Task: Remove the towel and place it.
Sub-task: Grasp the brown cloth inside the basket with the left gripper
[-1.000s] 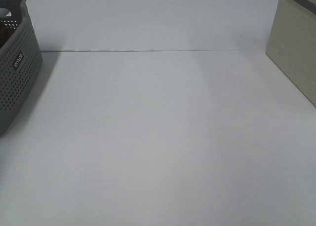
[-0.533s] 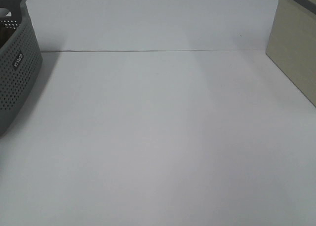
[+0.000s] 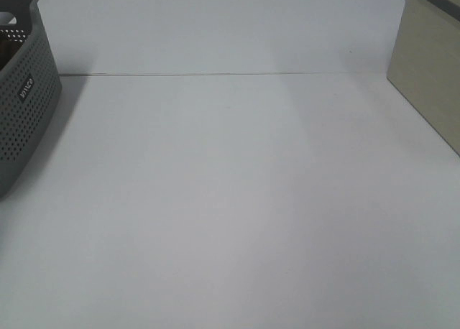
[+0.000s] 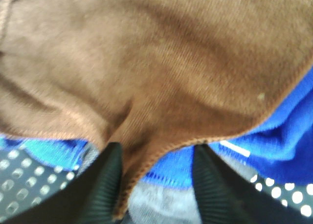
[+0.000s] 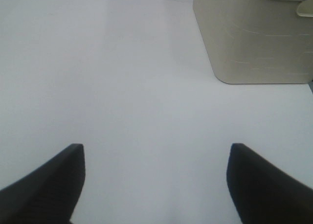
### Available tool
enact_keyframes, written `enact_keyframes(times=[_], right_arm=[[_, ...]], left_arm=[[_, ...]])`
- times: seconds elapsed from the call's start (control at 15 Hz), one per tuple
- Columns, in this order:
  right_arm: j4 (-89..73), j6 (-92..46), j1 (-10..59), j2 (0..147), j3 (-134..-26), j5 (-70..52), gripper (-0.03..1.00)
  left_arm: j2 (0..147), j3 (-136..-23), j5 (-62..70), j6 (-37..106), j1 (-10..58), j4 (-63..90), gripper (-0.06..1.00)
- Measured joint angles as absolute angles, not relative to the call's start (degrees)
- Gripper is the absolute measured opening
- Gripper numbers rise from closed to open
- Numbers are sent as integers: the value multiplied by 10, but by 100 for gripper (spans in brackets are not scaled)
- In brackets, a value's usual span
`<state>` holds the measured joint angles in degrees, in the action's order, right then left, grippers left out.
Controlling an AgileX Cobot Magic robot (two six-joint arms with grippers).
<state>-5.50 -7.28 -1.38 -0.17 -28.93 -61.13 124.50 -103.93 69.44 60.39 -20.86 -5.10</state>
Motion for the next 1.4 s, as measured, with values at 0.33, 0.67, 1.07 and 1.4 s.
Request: enact_keyframes(times=[0.33, 0.67, 1.07, 1.4], right_arm=[[-55, -73, -14, -2, -289, -611, 77], [-55, -73, -14, -2, -289, -611, 77], [-55, -73, -14, -2, -289, -611, 77], [-55, -73, -14, -2, -289, -611, 77]], left_arm=[[1246, -1039, 694, 549, -209, -41, 34], [1246, -1039, 694, 532, -209, -53, 18], [1227, -1039, 694, 540, -208, -78, 0], [1090, -1039, 696, 489, -206, -33, 0]])
